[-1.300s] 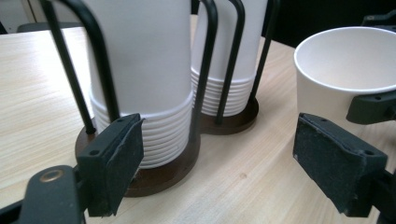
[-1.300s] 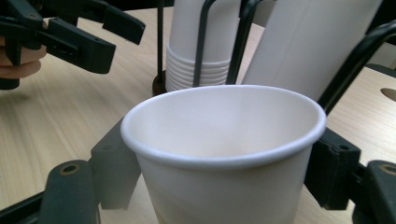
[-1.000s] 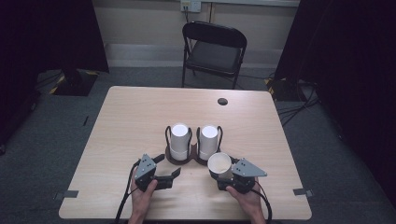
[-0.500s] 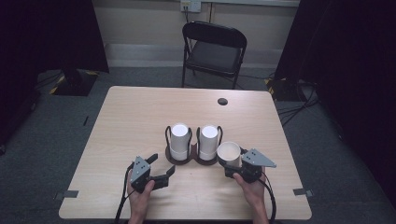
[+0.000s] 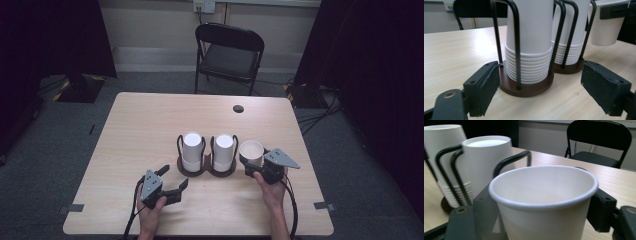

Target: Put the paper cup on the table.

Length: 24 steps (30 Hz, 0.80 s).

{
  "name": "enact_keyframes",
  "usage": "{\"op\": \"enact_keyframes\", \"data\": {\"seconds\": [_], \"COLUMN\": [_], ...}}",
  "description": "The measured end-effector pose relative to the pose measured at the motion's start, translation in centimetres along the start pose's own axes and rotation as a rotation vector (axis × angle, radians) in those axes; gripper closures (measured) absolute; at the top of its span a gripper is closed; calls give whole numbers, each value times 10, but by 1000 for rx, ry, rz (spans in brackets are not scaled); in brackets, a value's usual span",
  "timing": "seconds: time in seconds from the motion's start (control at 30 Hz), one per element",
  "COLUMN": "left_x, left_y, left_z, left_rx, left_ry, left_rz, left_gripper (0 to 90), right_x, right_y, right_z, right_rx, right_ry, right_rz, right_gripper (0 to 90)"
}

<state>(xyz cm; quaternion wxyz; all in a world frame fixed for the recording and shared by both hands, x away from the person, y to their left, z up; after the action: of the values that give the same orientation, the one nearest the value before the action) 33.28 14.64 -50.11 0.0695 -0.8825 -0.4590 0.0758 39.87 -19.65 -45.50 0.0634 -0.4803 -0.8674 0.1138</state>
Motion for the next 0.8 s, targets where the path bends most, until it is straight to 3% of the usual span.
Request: {"op": "enact_keyframes", "data": {"seconds": [0.3,0.43,0.5,0.7,0.8], "left_x": [-3,-2,-1,-3,-3], "left_y": [0,1,0,0,-1], "left_z": [0,0,0,0,0], "left_rx": [2,4,6,-1,-7], "left_ry": [38,20,19,31,24], "left_rz": [-16,-11,-8,-29,-29], "left_gripper": [156,163,163,163,175], "right_x": [-24,-33,-37,-43,-48], "right_y": [13,20,22,33,41], "right_z": [0,-2,-3,-3,-1], "right_rx": [1,-4,-22,21,12], "right_ry": [21,16,40,48,71], "right_rz": [71,97,101,114,130], "right_gripper": [242,241,241,235,235]}}
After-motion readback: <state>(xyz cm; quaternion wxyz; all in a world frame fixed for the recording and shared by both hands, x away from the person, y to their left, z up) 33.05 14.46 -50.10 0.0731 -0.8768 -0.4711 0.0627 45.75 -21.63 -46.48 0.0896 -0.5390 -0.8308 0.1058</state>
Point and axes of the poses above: each handheld gripper's, and its own axes: y roughly forward along the jaws, z roughly out of its underside, x roughly to its left, the point moved 2 cm from there along y, roughly forward along the jaws, and after that the axes turned 1 degree about -z, right-handed, at the moved point
